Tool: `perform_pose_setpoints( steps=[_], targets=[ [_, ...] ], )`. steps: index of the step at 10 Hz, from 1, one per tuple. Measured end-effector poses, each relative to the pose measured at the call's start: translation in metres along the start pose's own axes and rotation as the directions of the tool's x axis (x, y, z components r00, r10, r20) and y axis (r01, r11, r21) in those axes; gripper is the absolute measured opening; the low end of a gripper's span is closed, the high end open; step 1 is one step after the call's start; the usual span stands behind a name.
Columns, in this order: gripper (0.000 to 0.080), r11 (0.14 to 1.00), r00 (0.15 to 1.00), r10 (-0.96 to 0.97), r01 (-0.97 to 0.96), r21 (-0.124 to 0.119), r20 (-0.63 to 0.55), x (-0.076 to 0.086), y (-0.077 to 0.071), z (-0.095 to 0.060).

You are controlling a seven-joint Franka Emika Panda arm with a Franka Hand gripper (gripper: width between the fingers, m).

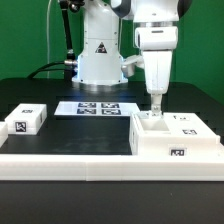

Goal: Assemble cabinet

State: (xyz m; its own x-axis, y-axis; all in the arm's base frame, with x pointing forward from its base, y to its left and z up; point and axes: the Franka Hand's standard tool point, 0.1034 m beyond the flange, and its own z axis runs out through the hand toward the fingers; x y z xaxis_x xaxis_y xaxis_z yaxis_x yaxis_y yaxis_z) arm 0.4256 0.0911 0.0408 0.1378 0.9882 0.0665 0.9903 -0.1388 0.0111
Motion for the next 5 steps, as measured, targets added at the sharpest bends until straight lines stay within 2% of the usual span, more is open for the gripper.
perform_pose_setpoints(
  steps=[2,5],
  targets=[
    [0.0797,1.000,1.000,-0.010,0.010,0.005,-0.016,0.002,-0.006,0.013],
    [0.0797,1.000,1.000,-0.004,0.004,0.014,-0.023,0.002,-0.009,0.021]
  ],
)
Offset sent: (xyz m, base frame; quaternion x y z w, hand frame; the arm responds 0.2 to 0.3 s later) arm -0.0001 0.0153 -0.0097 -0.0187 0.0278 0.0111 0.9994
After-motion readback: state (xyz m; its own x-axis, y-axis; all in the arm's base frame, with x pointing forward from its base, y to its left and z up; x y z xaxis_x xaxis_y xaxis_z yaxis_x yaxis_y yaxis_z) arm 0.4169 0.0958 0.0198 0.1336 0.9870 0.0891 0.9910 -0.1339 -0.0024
